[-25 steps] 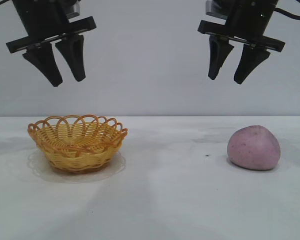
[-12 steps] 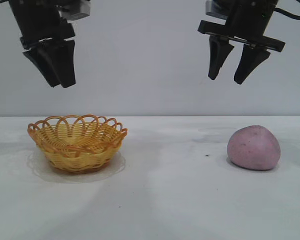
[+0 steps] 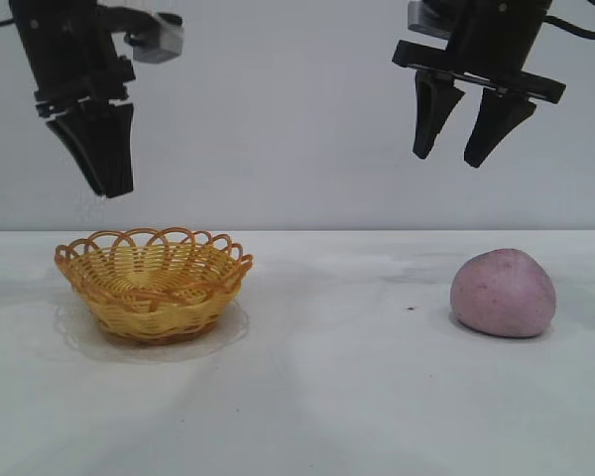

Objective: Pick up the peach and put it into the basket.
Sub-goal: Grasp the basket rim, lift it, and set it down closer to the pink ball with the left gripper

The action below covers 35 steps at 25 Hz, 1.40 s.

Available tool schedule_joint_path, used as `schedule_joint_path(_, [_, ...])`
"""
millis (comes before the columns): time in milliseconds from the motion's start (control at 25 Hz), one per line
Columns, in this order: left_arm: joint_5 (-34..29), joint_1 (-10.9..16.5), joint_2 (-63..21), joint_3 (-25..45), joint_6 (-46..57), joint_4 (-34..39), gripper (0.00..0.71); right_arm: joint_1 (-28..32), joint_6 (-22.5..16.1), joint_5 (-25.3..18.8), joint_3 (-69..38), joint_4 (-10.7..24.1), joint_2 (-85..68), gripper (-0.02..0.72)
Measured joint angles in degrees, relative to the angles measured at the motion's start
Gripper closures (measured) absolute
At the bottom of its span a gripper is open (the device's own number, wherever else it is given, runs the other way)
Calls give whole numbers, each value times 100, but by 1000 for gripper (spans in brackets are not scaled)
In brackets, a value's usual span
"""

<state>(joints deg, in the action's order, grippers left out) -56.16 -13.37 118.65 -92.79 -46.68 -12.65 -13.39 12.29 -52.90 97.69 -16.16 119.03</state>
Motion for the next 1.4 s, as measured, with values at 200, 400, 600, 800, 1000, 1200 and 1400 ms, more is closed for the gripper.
schedule_joint_path(200, [-754, 0, 440, -811, 0, 14, 427, 0, 0, -9, 0, 0, 0, 309])
schedule_joint_path(400, [-1276, 0, 908, -1474, 0, 4, 427, 0, 0, -9, 0, 0, 0, 309])
schedule_joint_path(600, [-1323, 0, 1121, -1757, 11, 4, 427, 0, 0, -9, 0, 12, 0, 309])
schedule_joint_path(800, [-1360, -108, 1288, -1766, 11, 16, 427, 0, 0, -9, 0, 12, 0, 309])
schedule_joint_path(1000, [-1369, -159, 1468, -1766, 11, 57, 427, 0, 0, -9, 0, 23, 0, 309])
schedule_joint_path(1200, [-1369, -159, 1626, -1820, 203, 212, 498, 0, -13, -9, 0, 23, 0, 309])
schedule_joint_path(1400, [-1416, -168, 1639, -1833, 359, 151, 646, 0, -13, -9, 0, 23, 0, 309])
